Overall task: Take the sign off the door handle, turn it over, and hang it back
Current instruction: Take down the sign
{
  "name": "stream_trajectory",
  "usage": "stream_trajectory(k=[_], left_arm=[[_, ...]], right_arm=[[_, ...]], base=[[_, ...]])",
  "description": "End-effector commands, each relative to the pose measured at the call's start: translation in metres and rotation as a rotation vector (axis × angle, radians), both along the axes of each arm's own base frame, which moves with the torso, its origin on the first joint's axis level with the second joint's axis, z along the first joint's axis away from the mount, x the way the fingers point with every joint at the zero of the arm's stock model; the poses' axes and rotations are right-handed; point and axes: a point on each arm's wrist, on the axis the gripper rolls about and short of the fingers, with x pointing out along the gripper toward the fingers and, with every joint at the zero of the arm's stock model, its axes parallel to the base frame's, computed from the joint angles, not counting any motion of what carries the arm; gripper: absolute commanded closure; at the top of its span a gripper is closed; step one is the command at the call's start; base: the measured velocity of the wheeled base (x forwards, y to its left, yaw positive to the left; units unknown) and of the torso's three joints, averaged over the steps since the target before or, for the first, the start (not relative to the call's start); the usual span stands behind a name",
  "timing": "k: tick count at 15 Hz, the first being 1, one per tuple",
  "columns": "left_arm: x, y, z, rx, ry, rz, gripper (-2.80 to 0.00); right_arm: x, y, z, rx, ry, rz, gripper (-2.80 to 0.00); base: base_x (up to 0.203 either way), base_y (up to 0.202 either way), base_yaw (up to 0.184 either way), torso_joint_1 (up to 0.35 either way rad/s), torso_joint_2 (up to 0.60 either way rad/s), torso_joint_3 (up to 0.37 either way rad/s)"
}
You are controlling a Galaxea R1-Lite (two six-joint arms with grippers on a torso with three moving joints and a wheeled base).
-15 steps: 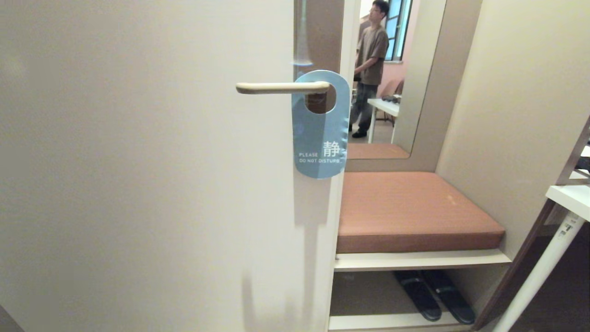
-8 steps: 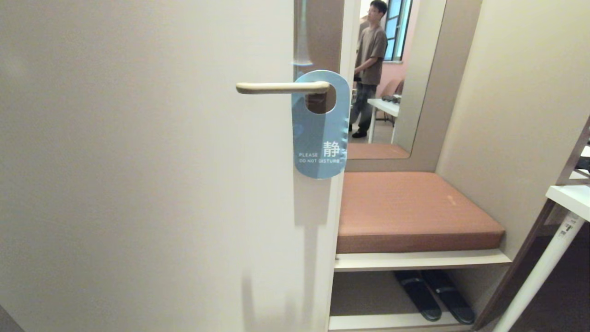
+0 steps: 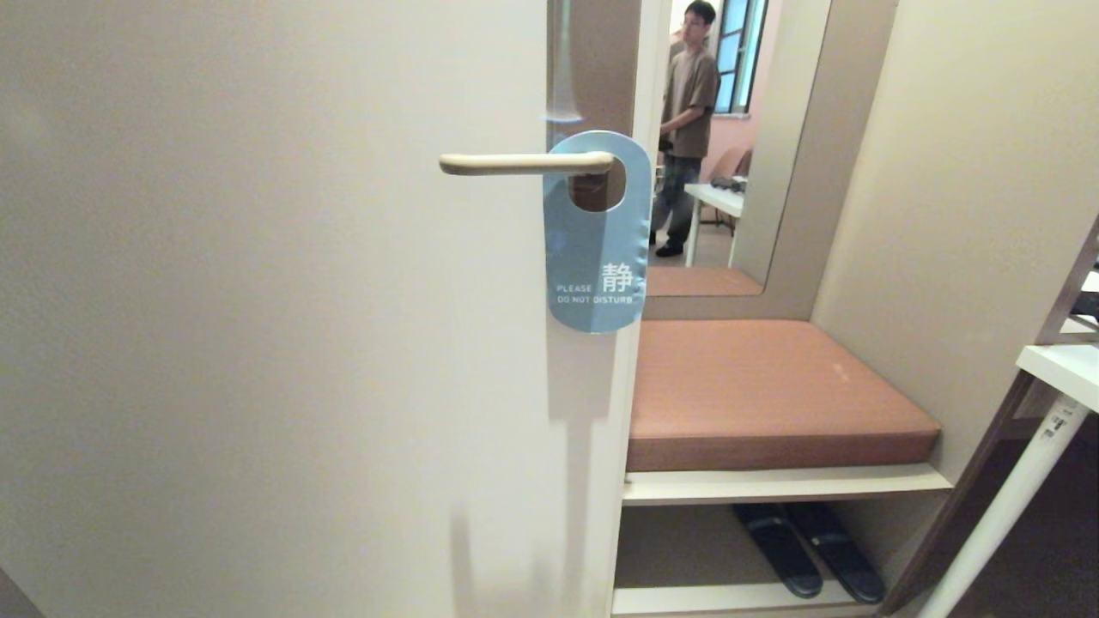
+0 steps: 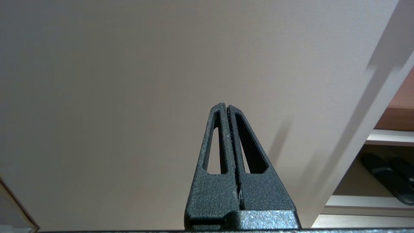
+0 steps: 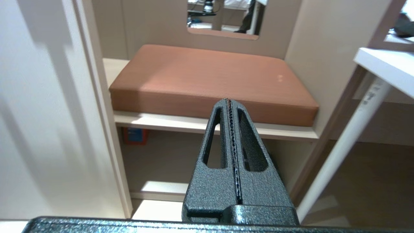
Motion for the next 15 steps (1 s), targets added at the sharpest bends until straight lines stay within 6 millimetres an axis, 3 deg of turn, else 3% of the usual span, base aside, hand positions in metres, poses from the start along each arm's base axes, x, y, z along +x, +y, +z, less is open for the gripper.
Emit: stream_trajectory(k=[1, 6, 15], left_arm=[[0.000, 0.000, 0.000, -0.001, 0.001, 0.000, 0.00], [0.000, 0.000, 0.000, -0.002, 0.001, 0.002, 0.00], [0.000, 0.000, 0.000, -0.001, 0.001, 0.001, 0.00]], right_arm=[[0.002, 0.000, 0.010, 0.000, 0.016, -0.011, 0.00], [0.013, -0.002, 0.048, 0.043, 0.057, -0.113, 0.00], [0.052, -0.005, 0.090, 0.071, 0.105, -0.267, 0.00]], base=[[0.000, 0.000, 0.000, 0.000, 0.00, 0.000], [0.000, 0.000, 0.000, 0.000, 0.00, 0.000], [0.000, 0.000, 0.000, 0.000, 0.00, 0.000]])
